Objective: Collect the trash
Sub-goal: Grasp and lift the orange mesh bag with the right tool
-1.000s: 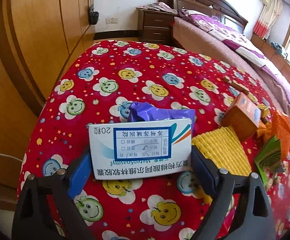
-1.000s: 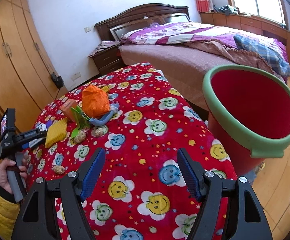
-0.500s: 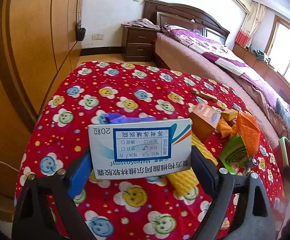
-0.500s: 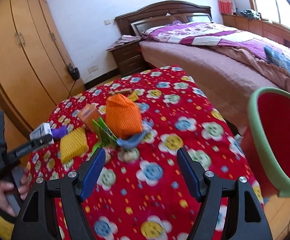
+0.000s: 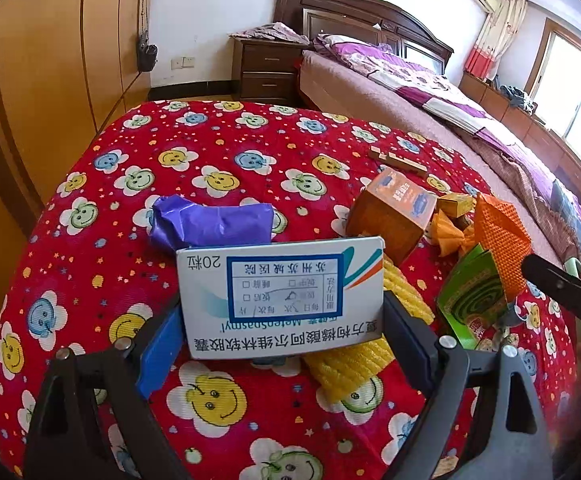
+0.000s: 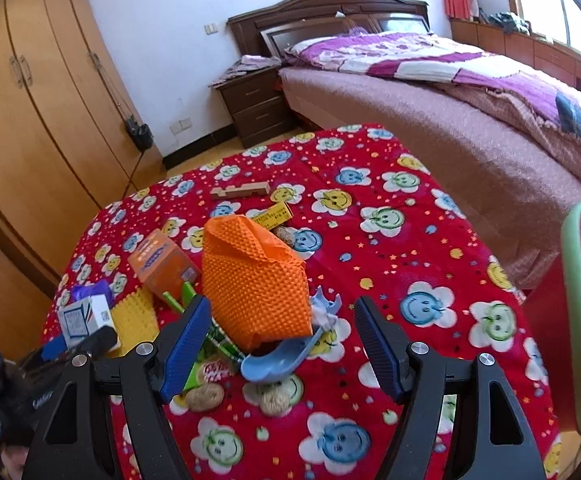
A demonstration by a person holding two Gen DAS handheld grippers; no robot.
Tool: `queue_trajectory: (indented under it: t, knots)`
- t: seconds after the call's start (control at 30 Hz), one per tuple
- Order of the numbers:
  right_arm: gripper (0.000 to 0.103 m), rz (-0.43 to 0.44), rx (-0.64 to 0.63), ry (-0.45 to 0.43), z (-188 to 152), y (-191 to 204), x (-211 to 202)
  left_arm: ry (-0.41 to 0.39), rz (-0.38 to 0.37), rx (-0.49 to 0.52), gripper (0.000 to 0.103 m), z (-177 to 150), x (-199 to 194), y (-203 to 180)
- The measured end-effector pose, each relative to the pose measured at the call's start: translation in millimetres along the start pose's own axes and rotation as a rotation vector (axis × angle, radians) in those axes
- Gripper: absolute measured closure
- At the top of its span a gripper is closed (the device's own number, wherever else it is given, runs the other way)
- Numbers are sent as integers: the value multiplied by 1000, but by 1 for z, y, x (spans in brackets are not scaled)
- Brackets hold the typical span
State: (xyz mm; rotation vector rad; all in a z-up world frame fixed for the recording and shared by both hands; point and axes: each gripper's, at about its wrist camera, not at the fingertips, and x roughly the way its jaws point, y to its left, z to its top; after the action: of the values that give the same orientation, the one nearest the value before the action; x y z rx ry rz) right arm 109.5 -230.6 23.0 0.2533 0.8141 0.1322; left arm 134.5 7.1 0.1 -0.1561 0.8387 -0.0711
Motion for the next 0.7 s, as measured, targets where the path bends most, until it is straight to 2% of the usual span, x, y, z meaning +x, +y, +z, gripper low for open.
queue_trajectory:
  t: [0.07, 0.13, 0.43, 0.5, 0.7]
  knots:
    - [28, 0, 16, 8, -1, -2, 6, -9, -2, 2, 12, -1, -1, -1]
    - [44, 8, 21, 21, -3, -3, 10, -13, -3, 5, 12, -2, 0, -1]
    - [81, 36, 44, 19, -16, -9, 2, -16, -8, 2, 12, -4, -2, -1]
    - [86, 42, 49, 3, -18, -10, -5, -16, -13, 2, 12, -5, -5, -2]
    - [91, 68, 65, -59, -26, -14, -33, -25, -35, 26, 12, -8, -17, -11]
